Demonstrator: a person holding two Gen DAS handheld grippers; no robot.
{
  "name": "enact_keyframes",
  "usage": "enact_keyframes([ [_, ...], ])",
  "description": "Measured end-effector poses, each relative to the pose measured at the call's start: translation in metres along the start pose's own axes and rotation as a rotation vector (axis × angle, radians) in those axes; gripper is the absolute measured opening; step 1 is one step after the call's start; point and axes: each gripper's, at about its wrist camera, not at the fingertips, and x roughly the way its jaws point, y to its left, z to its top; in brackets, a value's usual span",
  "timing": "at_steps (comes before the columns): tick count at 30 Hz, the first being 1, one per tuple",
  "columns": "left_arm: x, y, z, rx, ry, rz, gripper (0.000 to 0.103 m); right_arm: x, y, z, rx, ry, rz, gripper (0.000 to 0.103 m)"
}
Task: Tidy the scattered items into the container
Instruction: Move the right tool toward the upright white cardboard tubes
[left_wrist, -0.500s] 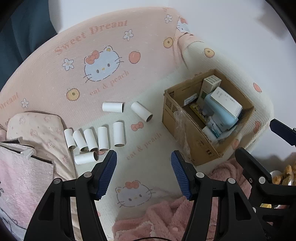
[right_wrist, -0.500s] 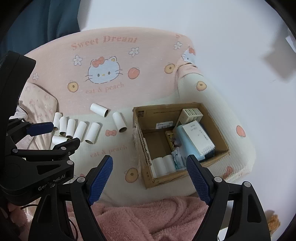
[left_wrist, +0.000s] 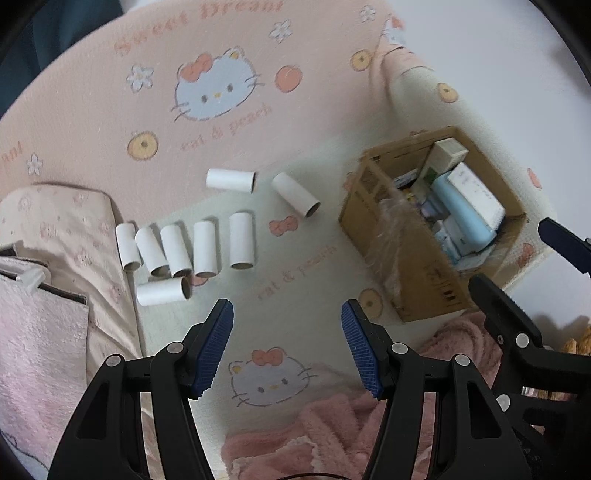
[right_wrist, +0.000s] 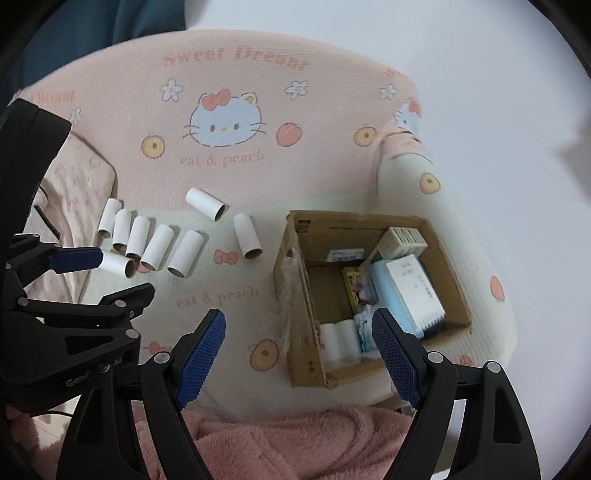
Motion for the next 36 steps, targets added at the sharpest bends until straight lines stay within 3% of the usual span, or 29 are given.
enact_keyframes([
  [8, 0.023, 0.047, -0.005, -0.051, -0.027, -0.023, 0.065, 0.027, 0.024, 0.008, 0.045, -0.101, 0.126, 0.080],
  [12, 0.044, 0.068, -0.017, -0.034, -0.060, -0.046, 0.065, 0.032, 0.036, 0.005, 0.125, -0.282, 0.145, 0.080],
  [15, 0.064, 0.081, -0.024, -0.038, -0.044, -0.043, 0.065, 0.042, 0.043, -0.003, 0.176, -0.344, 0.205, 0.081],
  [18, 0.076, 0.093, -0.033, -0.046, -0.087, -0.052, 0.065, 0.066, 0.048, -0.004, 0.242, -0.292, 0.285, 0.081],
  [22, 0.094, 0.111, -0.040, -0.096, -0.107, -0.098, 0.065, 0.099, 0.051, -0.010, 0.303, -0.232, 0.331, 0.081],
  [27, 0.129, 0.137, -0.040, -0.220, -0.083, -0.150, 0.065, 0.140, 0.057, -0.016, 0.285, -0.160, 0.405, 0.081],
  [31, 0.155, 0.151, -0.032, -0.290, -0.068, -0.179, 0.064, 0.167, 0.069, -0.014, 0.235, -0.113, 0.387, 0.081],
  [36, 0.173, 0.154, -0.015, -0.262, -0.114, -0.163, 0.060, 0.205, 0.085, -0.014, 0.227, -0.039, 0.438, 0.081],
])
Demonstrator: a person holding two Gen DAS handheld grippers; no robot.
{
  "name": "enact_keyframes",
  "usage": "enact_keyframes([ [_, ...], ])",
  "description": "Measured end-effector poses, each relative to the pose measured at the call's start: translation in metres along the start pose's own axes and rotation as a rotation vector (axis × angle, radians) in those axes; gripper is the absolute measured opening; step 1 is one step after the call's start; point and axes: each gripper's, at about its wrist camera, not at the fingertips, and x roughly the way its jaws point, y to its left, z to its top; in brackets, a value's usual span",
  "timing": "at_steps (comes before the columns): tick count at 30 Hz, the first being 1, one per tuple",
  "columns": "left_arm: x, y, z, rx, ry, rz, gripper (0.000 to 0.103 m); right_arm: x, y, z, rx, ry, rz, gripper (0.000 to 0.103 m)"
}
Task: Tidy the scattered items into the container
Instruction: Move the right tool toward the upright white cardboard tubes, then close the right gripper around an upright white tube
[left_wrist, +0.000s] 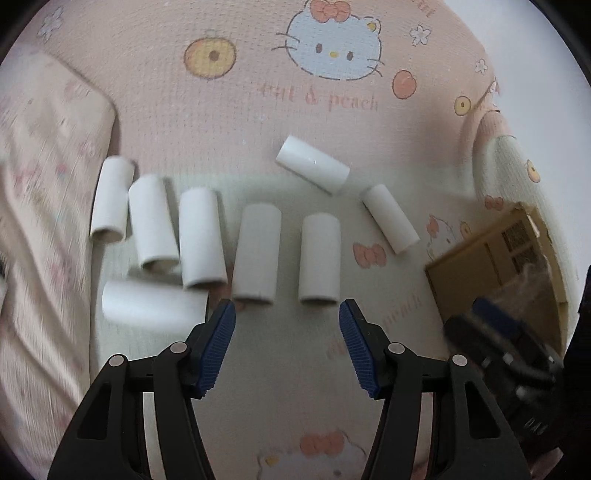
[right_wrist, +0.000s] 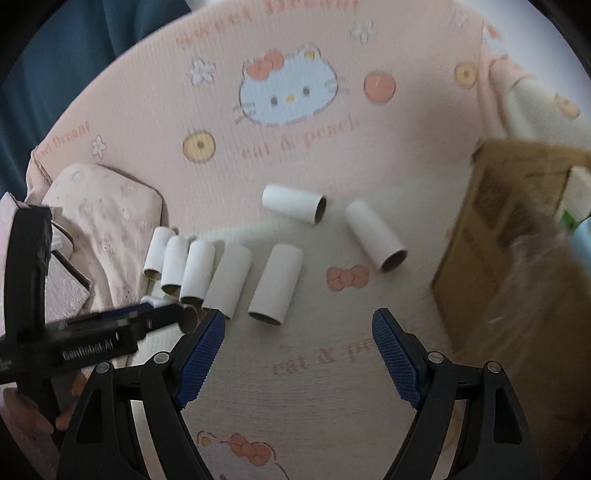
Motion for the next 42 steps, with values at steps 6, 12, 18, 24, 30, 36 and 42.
enact_keyframes([
  [6, 0.040, 0.004, 0.018, 0.036, 0.051, 0.053, 0.044, 0.044, 0.003, 0.008, 0.011, 0.085, 0.017, 0.081],
  [12, 0.045, -0.008, 0.034, 0.164, 0.056, 0.110, 0.039, 0.068, 0.001, 0.020, 0.050, 0.105, 0.031, 0.081],
  [18, 0.078, 0.004, 0.046, 0.101, 0.174, 0.049, 0.039, 0.098, -0.014, 0.025, 0.205, 0.176, 0.100, 0.075],
  [24, 0.096, 0.018, 0.057, 0.036, 0.200, 0.028, 0.039, 0.109, -0.019, 0.024, 0.263, 0.192, 0.144, 0.064],
  [30, 0.108, 0.020, 0.058, 0.035, 0.218, 0.029, 0.039, 0.130, -0.017, 0.029, 0.272, 0.241, 0.120, 0.059],
  [36, 0.112, 0.015, 0.056, 0.050, 0.221, 0.011, 0.039, 0.144, -0.013, 0.029, 0.266, 0.271, 0.129, 0.049],
  [42, 0.114, 0.018, 0.046, -0.018, 0.240, -0.062, 0.040, 0.148, -0.019, 0.020, 0.269, 0.276, 0.169, 0.046],
])
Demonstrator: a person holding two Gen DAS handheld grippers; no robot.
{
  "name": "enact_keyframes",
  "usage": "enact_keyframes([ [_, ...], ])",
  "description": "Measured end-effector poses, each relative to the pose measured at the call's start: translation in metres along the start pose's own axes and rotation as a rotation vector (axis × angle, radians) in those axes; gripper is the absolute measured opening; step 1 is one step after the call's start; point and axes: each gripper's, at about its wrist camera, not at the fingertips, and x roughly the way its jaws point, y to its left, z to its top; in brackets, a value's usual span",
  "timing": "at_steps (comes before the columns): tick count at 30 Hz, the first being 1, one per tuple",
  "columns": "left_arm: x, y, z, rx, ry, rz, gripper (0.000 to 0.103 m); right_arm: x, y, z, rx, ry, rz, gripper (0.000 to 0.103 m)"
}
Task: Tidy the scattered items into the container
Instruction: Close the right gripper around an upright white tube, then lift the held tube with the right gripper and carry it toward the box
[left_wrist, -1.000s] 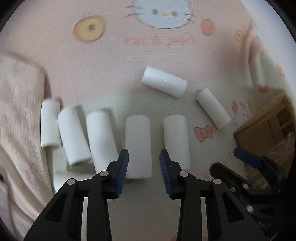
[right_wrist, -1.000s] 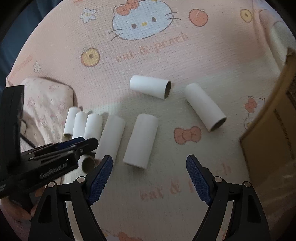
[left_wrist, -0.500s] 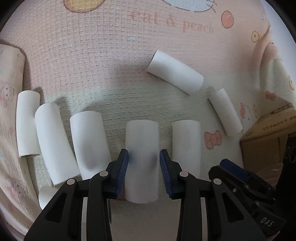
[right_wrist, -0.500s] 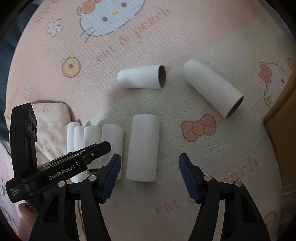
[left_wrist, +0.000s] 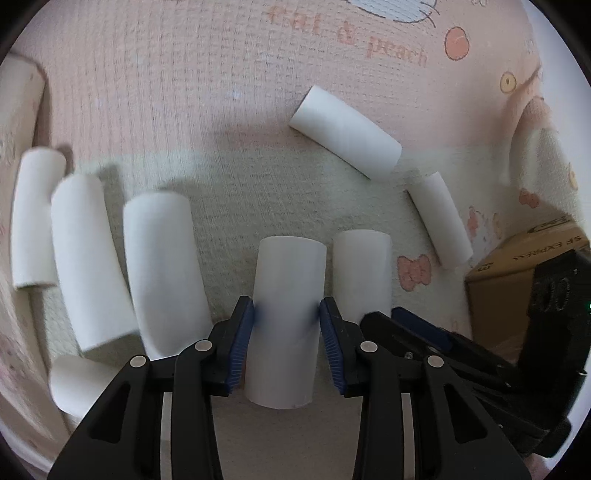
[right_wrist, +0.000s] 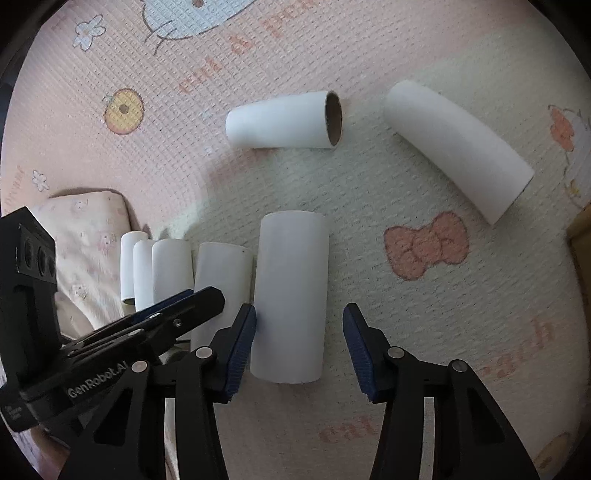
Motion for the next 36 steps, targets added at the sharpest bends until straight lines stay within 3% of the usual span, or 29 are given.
enact_keyframes([
  [3, 0.000, 0.002, -0.006, -0.022, 0.011, -0.027, 0.040, 0.002, -0.001, -0.004, -0.002, 0.024, 0.034, 0.039],
  [11, -0.004, 0.004, -0.026, -0.054, 0.031, -0.068, 0.041, -0.003, -0.007, -0.022, 0.016, 0.086, 0.043, 0.038],
  [17, -0.007, -0.014, -0.050, -0.001, 0.034, -0.028, 0.041, -0.016, -0.011, -0.042, -0.051, 0.122, -0.041, 0.038],
  [22, -0.014, -0.029, -0.075, 0.082, 0.027, 0.059, 0.041, -0.025, -0.010, -0.061, -0.114, 0.163, -0.112, 0.038],
  [29, -0.023, -0.037, -0.108, 0.157, 0.035, 0.142, 0.041, -0.025, 0.005, -0.081, -0.317, 0.269, -0.233, 0.038],
  [36, -0.034, -0.025, -0.135, 0.092, 0.063, 0.144, 0.044, -0.025, 0.003, -0.098, -0.287, 0.348, -0.286, 0.038],
])
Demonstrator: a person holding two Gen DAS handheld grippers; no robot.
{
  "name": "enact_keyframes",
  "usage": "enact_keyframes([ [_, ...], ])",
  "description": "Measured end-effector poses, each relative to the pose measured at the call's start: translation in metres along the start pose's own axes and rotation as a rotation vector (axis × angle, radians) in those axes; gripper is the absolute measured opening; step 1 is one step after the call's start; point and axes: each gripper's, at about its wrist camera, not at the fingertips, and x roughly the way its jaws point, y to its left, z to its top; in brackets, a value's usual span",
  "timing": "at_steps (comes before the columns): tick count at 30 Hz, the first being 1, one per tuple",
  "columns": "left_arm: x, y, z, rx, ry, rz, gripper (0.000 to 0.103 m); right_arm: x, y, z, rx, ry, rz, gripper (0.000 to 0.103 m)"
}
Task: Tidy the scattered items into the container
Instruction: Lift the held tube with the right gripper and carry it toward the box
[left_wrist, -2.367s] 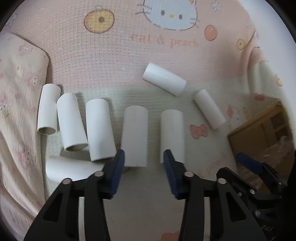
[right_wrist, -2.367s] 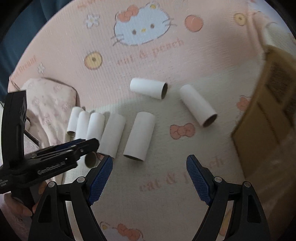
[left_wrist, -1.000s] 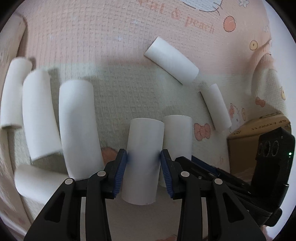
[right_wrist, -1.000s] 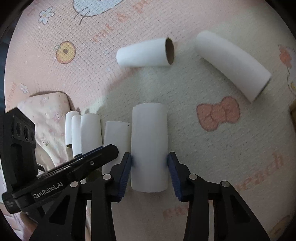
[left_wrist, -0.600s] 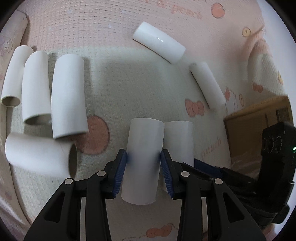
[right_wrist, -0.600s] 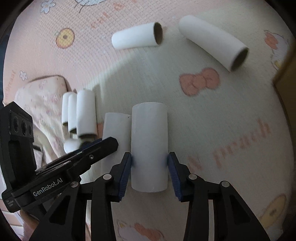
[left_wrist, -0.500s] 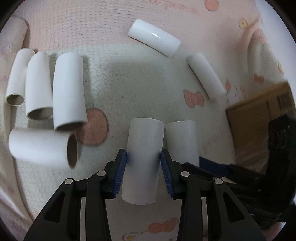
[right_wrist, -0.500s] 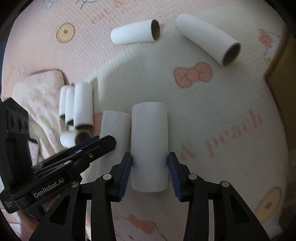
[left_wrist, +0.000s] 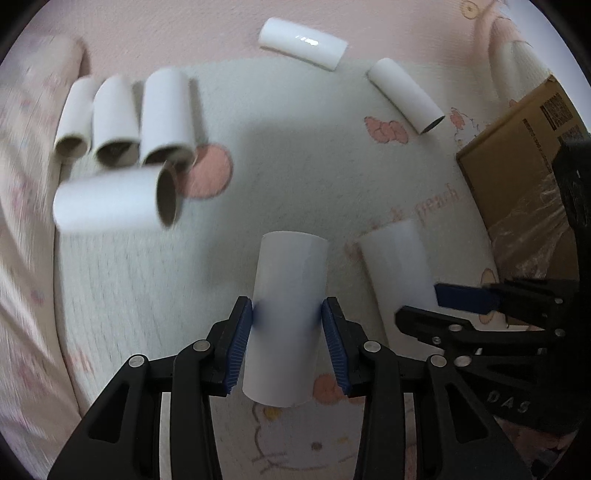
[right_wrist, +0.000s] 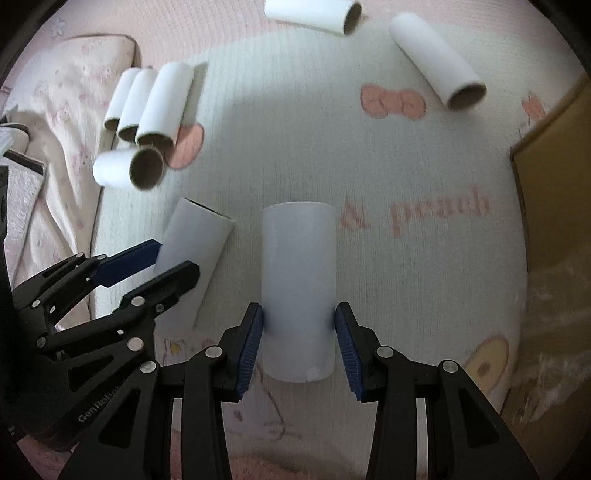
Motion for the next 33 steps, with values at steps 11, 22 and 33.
enact_keyframes([
  [11, 0.007, 0.017, -0.025, -0.058, 0.087, -0.062, 0.048, 0.008, -0.008, -0.035, 0.074, 0.048, -0.032, 0.038],
  [22, 0.012, 0.012, -0.038, -0.033, 0.034, -0.018, 0.048, 0.044, 0.015, -0.033, 0.037, 0.065, -0.110, 0.040],
  [33, 0.010, 0.016, -0.047, -0.003, 0.004, -0.029, 0.047, 0.058, 0.015, -0.042, 0.054, 0.010, -0.124, 0.040],
])
